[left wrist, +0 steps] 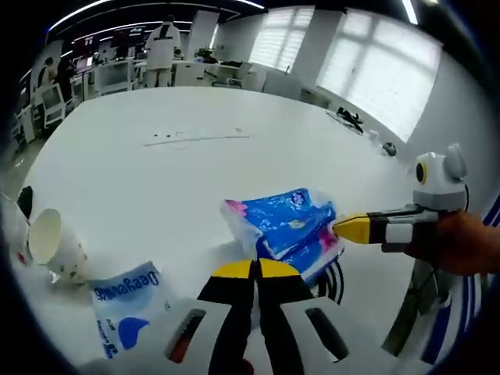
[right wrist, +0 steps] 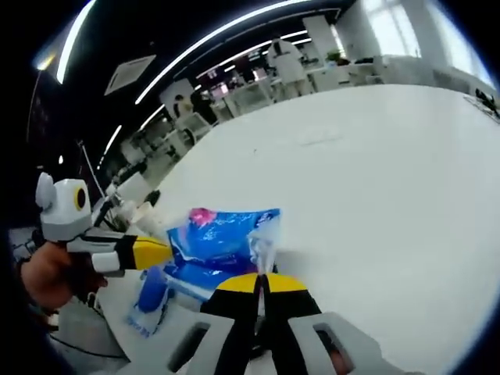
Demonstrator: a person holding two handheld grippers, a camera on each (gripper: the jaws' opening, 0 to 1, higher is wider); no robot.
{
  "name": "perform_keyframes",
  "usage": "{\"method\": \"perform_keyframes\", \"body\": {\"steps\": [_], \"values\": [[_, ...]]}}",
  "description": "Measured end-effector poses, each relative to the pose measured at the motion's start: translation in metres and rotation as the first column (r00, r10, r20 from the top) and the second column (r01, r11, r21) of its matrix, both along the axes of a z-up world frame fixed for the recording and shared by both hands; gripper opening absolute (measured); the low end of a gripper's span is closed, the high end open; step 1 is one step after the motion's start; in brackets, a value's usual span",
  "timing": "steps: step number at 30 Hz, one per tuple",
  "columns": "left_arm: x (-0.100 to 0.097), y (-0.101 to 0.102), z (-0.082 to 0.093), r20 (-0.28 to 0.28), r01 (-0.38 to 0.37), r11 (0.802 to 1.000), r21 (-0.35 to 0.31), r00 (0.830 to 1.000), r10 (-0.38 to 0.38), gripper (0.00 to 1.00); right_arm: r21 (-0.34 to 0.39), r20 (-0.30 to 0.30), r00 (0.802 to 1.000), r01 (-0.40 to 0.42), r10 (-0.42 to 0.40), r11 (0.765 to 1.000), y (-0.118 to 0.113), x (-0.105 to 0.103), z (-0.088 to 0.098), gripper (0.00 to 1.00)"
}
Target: Arrange the tabletop items into an orderly group along one side of the table until the central work area is clear of visible clutter.
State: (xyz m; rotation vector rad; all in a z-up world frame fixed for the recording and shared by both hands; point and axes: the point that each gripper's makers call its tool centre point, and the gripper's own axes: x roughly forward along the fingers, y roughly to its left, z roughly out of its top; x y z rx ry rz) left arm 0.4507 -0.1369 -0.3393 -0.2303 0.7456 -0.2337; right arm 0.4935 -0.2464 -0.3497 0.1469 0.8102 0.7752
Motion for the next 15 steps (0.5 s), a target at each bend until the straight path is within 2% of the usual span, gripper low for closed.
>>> {"method": "perform_keyframes", "body": {"steps": [4,7,12,15], "values": [[0.016,-0.004,0.002,0.006,-0.034,0.997,-0.065,0.999,0.034,0.00,-0.001,0.019,1.000,0.008,-0.008,1.000,-0.001,0.021,0.007,0.00],[0.028,-0.004,0.003,0.013,-0.047,0.996,-0.075,0.999,0.048,0.00,0.003,0.027,0.999,0.017,-0.017,1.000,-0.003,0.038,0.013,0.00],[0.052,-0.005,-0.001,0.017,-0.054,0.996,-0.075,0.998,0.055,0.00,-0.006,0.028,0.999,0.020,-0.020,1.000,-0.005,0.069,0.005,0.00],[0.061,-0.005,-0.003,0.017,-0.055,0.996,-0.075,0.998,0.057,0.00,-0.004,0.023,0.999,0.025,-0.025,1.000,-0.004,0.071,0.006,0.00]]}}
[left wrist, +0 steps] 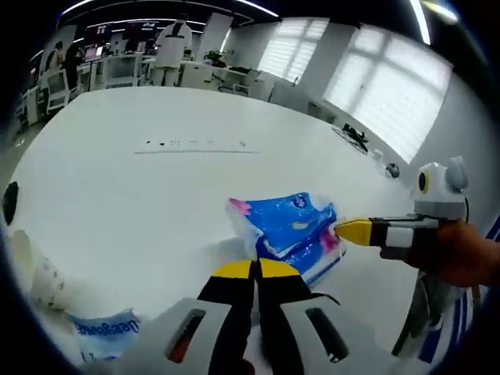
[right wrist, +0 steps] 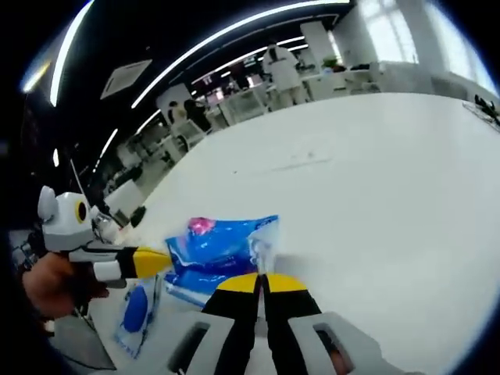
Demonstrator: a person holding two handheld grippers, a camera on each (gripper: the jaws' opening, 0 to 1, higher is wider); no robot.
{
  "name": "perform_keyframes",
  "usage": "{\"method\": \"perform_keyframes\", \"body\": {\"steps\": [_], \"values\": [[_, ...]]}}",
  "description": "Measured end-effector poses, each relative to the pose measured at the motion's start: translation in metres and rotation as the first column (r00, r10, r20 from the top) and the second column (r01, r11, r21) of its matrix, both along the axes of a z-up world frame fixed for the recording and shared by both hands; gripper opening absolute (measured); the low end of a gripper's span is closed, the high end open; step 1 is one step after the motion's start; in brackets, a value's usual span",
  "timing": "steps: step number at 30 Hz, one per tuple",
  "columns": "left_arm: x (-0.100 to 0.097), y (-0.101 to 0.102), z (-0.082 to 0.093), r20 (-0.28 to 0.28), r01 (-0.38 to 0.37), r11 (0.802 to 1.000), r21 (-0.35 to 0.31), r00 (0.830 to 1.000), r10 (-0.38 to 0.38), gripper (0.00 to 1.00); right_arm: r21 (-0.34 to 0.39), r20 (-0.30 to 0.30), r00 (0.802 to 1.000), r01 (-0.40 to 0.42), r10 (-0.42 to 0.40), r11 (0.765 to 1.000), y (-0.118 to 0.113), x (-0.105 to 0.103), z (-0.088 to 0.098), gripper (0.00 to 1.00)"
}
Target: Arrange the tabletop items into an orderly group along one side of the table until the central work area is clear of visible clutter.
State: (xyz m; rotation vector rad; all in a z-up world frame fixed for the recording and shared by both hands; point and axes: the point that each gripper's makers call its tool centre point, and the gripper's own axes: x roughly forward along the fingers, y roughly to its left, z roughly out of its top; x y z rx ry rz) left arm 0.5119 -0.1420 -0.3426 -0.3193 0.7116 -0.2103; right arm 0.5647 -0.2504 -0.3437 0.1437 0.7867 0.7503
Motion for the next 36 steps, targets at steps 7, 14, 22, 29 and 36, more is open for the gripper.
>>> {"method": "perform_keyframes", "body": {"steps": [7,14,22,29,36], "values": [[0.014,0.001,-0.012,-0.013,0.005,1.000,0.008,1.000,-0.005,0.00,-0.008,-0.018,1.000,0.001,-0.001,1.000,0.000,0.008,-0.012,0.00],[0.017,0.002,-0.036,-0.060,0.009,1.000,0.019,0.998,-0.008,0.00,-0.019,-0.039,0.999,-0.008,0.008,1.000,0.000,0.007,-0.028,0.00],[0.011,-0.001,-0.058,-0.111,0.040,0.998,0.044,0.993,-0.035,0.00,0.004,-0.062,0.998,0.001,-0.001,1.000,-0.001,0.007,-0.050,0.00],[0.017,-0.001,-0.062,-0.106,0.029,0.999,0.041,0.994,-0.024,0.00,-0.013,-0.065,0.998,0.007,-0.008,1.000,-0.008,0.015,-0.067,0.00],[0.017,-0.002,-0.063,-0.098,0.024,0.998,0.052,0.995,-0.019,0.00,-0.016,-0.055,0.998,-0.006,0.005,1.000,-0.007,0.014,-0.062,0.00]]}}
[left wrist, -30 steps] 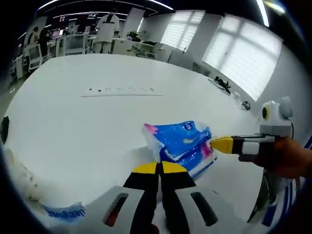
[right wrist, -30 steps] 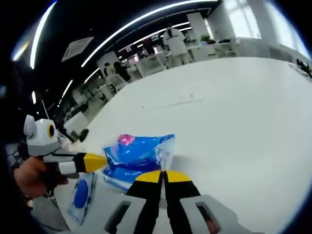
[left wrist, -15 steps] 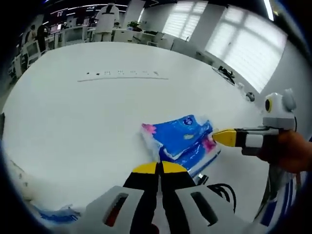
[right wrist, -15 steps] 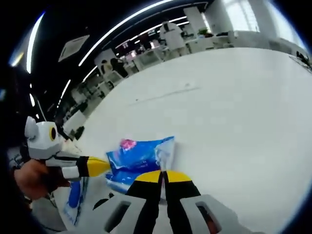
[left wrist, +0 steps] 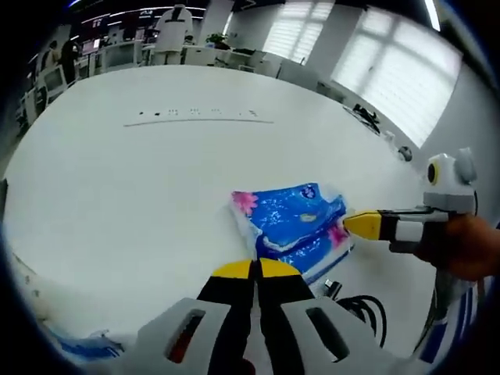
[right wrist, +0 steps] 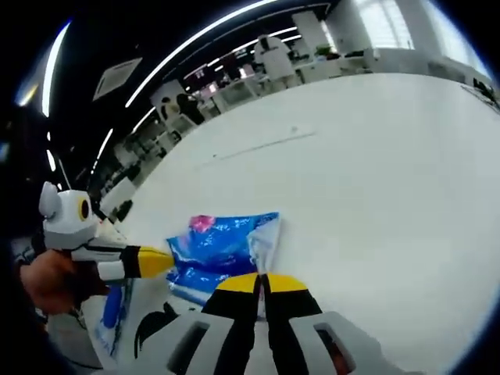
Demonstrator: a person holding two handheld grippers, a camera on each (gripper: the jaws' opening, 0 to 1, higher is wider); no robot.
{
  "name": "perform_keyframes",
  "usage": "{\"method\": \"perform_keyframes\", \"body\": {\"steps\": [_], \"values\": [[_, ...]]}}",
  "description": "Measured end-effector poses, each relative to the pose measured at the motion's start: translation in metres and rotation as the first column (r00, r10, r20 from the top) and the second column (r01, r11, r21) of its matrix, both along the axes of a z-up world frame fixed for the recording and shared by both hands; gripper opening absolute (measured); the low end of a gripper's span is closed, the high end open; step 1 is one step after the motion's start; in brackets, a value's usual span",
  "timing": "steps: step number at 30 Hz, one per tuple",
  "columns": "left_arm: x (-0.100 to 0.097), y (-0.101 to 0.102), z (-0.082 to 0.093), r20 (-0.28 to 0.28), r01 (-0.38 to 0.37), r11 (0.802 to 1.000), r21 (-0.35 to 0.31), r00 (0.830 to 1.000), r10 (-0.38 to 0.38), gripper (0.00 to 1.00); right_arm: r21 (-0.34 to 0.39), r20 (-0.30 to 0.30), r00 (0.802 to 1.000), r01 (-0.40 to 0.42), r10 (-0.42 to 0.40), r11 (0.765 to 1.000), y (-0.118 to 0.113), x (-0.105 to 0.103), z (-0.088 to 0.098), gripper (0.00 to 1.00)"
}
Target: Arrange the tabletop items into an orderly group along one side of the table until the central work area is clear of visible clutter.
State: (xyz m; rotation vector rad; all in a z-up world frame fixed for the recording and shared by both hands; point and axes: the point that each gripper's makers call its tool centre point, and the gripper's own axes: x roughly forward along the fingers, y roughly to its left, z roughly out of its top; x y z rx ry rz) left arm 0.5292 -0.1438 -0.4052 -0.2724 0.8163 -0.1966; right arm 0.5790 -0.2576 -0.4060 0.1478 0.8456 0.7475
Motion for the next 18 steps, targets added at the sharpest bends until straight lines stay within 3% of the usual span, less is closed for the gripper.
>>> {"method": "perform_keyframes", "body": {"steps": [12,18], "values": [[-0.008,-0.016,-0.001,-0.004,0.018,1.000,-0.005,1.000,-0.018,0.00,-0.004,-0.011,1.000,0.026,-0.026,1.000,-0.015,-0.010,-0.001,0.00],[-0.008,-0.016,0.000,-0.007,0.001,1.000,-0.013,1.000,-0.001,0.00,-0.017,-0.004,1.000,-0.004,0.004,1.000,-0.012,-0.009,-0.001,0.01]]}}
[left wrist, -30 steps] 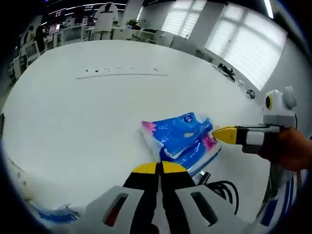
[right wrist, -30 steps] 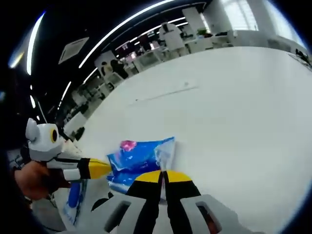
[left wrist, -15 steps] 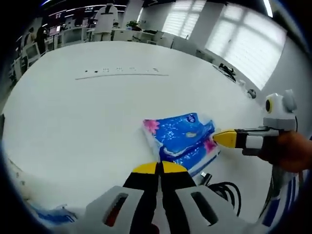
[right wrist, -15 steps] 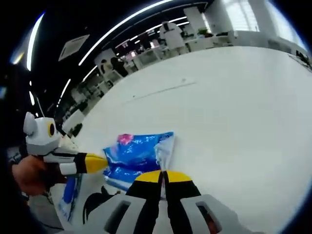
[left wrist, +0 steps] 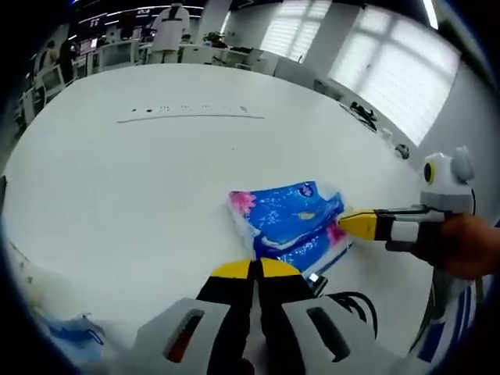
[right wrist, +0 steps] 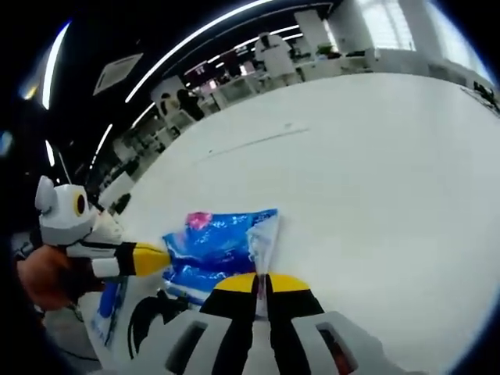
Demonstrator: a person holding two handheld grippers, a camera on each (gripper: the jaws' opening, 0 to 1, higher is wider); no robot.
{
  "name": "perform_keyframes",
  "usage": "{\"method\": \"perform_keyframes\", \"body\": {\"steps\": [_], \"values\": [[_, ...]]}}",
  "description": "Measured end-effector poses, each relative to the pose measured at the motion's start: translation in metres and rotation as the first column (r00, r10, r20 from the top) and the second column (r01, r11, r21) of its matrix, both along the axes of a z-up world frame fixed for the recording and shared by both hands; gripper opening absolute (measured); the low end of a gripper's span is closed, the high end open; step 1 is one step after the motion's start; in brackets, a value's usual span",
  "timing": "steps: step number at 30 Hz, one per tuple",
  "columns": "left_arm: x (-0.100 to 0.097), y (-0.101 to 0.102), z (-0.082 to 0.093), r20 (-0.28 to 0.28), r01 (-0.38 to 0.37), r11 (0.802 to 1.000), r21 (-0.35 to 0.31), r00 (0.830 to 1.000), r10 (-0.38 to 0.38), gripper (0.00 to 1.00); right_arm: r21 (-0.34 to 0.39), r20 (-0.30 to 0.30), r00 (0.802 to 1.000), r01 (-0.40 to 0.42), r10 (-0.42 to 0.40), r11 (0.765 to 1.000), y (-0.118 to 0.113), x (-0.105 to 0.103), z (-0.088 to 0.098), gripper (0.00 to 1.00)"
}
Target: Arrange the tabletop items into an orderly group along one side of the table until the central work area is clear of visible clutter.
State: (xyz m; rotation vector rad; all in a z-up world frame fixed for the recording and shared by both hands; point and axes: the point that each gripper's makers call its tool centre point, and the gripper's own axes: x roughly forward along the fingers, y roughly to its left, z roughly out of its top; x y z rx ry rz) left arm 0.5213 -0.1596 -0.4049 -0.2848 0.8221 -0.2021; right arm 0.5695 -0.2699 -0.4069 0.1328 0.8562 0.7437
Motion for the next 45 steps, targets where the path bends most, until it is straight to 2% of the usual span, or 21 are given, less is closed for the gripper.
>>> {"method": "perform_keyframes", "body": {"steps": [2,5,7,12,17,20,22,25,27,30,38,45], "values": [[-0.001,0.000,0.002,0.002,0.002,1.000,-0.002,1.000,-0.002,0.01,0.000,-0.003,1.000,0.010,-0.010,1.000,-0.001,0.000,0.001,0.03],[-0.003,0.005,0.005,0.006,-0.013,1.000,0.014,1.000,0.013,0.12,-0.008,-0.002,1.000,0.017,-0.017,1.000,-0.003,0.000,0.001,0.09],[-0.006,0.007,0.005,0.003,-0.013,1.000,0.018,1.000,0.012,0.15,-0.015,-0.001,1.000,0.027,-0.027,1.000,-0.008,0.002,0.000,0.13],[-0.011,0.013,0.009,0.006,-0.036,0.999,0.008,0.999,0.035,0.17,-0.011,0.007,0.999,0.045,-0.045,0.999,-0.012,0.004,0.003,0.14],[-0.020,0.020,0.023,0.024,-0.060,0.998,0.011,0.998,0.060,0.17,-0.012,0.035,0.998,0.048,-0.047,0.999,-0.013,0.006,0.009,0.14],[-0.030,0.028,0.030,0.029,-0.108,0.994,-0.012,0.994,0.108,0.17,-0.017,0.054,0.998,0.040,-0.039,0.999,-0.012,0.006,0.019,0.14],[-0.034,0.030,0.032,0.033,-0.112,0.994,-0.014,0.993,0.112,0.16,-0.019,0.060,0.998,0.036,-0.035,0.999,-0.010,0.005,0.022,0.13],[-0.052,0.037,0.041,0.041,-0.136,0.991,-0.014,0.990,0.136,0.16,-0.014,0.080,0.996,0.029,-0.028,0.999,-0.001,0.000,0.038,0.14],[-0.064,0.041,0.044,0.040,-0.152,0.988,-0.015,0.988,0.152,0.16,-0.016,0.087,0.996,0.021,-0.020,1.000,0.001,-0.001,0.035,0.13],[-0.081,0.044,0.046,0.037,-0.164,0.986,-0.016,0.986,0.165,0.15,-0.023,0.096,0.995,-0.012,0.014,1.000,0.014,-0.013,0.046,0.13],[-0.120,0.066,0.041,0.007,-0.235,0.971,-0.044,0.972,0.235,0.14,-0.026,0.092,0.994,-0.062,0.064,0.998,0.034,-0.033,0.044,0.13],[-0.142,0.083,0.041,-0.003,-0.293,0.955,-0.054,0.956,0.293,0.13,-0.030,0.085,0.989,-0.116,0.118,0.993,0.054,-0.054,0.041,0.13]]}}
